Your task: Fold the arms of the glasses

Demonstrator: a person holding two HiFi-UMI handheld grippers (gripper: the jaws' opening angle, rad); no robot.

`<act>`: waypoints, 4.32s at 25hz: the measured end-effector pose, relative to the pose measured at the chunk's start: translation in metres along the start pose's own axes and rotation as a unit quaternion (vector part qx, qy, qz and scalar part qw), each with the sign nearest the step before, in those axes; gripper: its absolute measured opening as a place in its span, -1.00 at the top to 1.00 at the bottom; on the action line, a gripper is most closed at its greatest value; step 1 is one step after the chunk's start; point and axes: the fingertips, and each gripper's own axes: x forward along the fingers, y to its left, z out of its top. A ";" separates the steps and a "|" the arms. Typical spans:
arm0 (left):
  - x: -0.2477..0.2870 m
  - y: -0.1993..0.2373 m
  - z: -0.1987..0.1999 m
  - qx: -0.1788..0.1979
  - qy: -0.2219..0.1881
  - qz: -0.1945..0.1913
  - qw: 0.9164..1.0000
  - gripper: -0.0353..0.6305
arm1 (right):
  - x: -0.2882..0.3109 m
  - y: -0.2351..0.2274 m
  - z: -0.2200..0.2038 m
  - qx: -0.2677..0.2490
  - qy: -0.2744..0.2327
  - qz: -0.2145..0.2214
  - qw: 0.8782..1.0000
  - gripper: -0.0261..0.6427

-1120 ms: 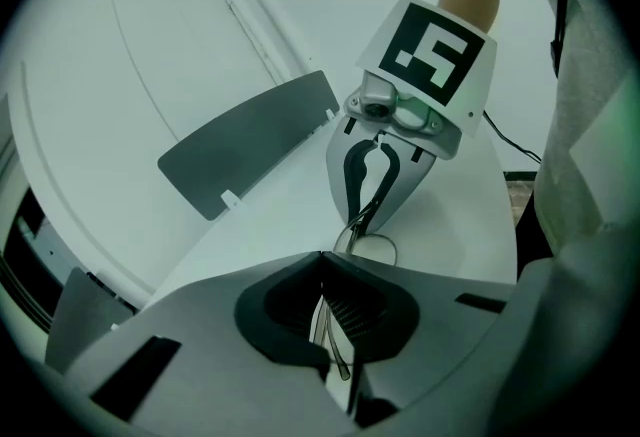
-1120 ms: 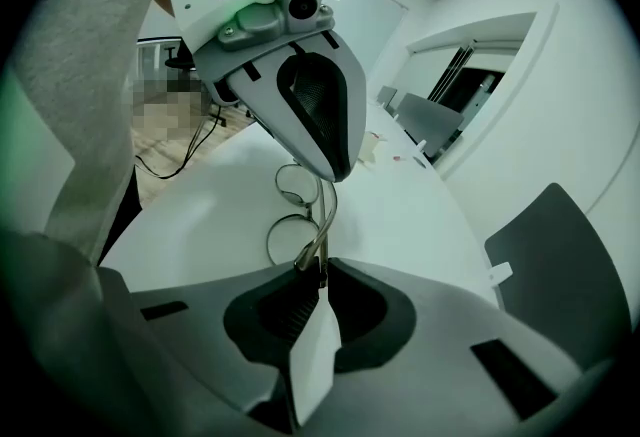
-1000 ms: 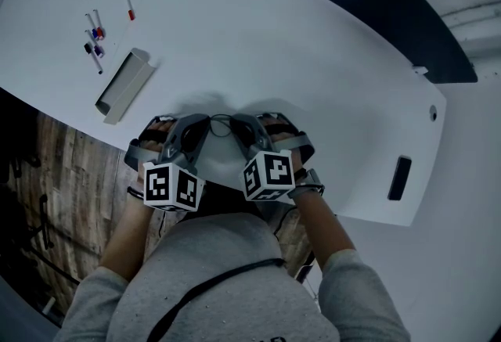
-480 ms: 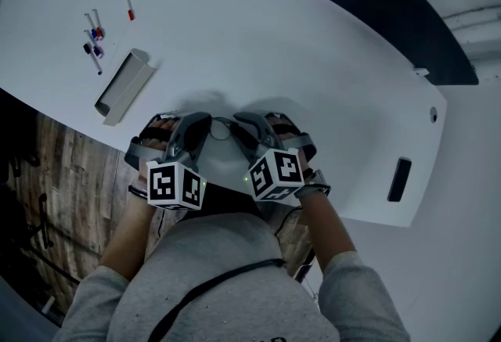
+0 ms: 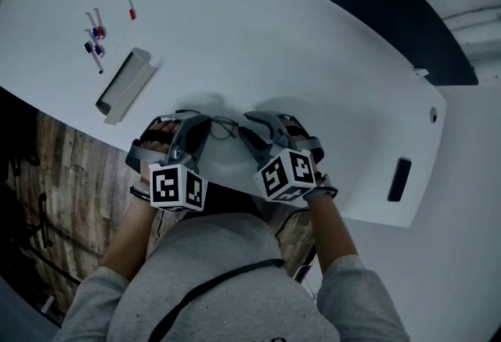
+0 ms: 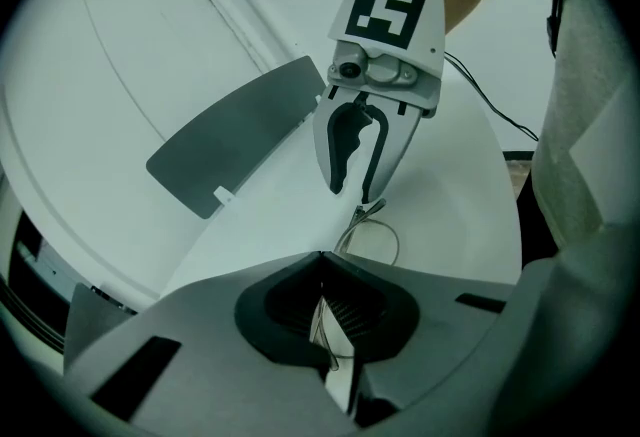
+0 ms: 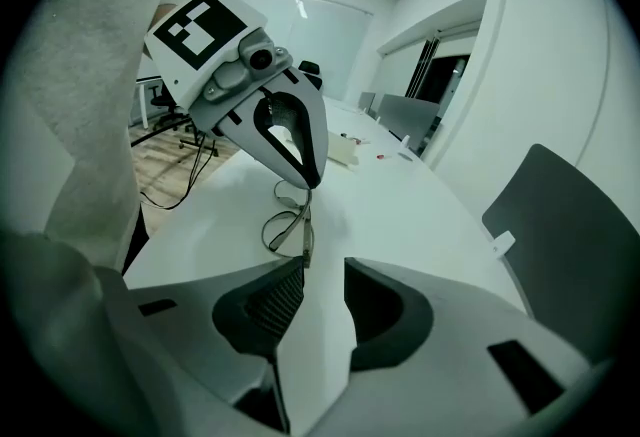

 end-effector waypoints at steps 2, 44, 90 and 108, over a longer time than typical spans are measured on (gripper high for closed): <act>0.000 -0.004 -0.001 0.006 0.005 -0.003 1.000 0.85 | -0.003 0.000 -0.002 0.000 0.003 -0.004 1.000 0.51; -0.068 -0.008 -0.021 -0.274 -0.112 0.047 0.954 0.85 | -0.048 0.040 0.056 0.108 -0.078 -0.104 0.986 0.87; -0.275 -0.149 -0.009 -0.435 -0.254 0.066 0.861 0.85 | -0.172 0.238 0.143 0.233 -0.202 -0.139 0.941 0.87; -0.299 -0.172 -0.009 -0.462 -0.273 0.083 0.840 0.85 | -0.193 0.270 0.136 0.266 -0.233 -0.135 0.926 0.87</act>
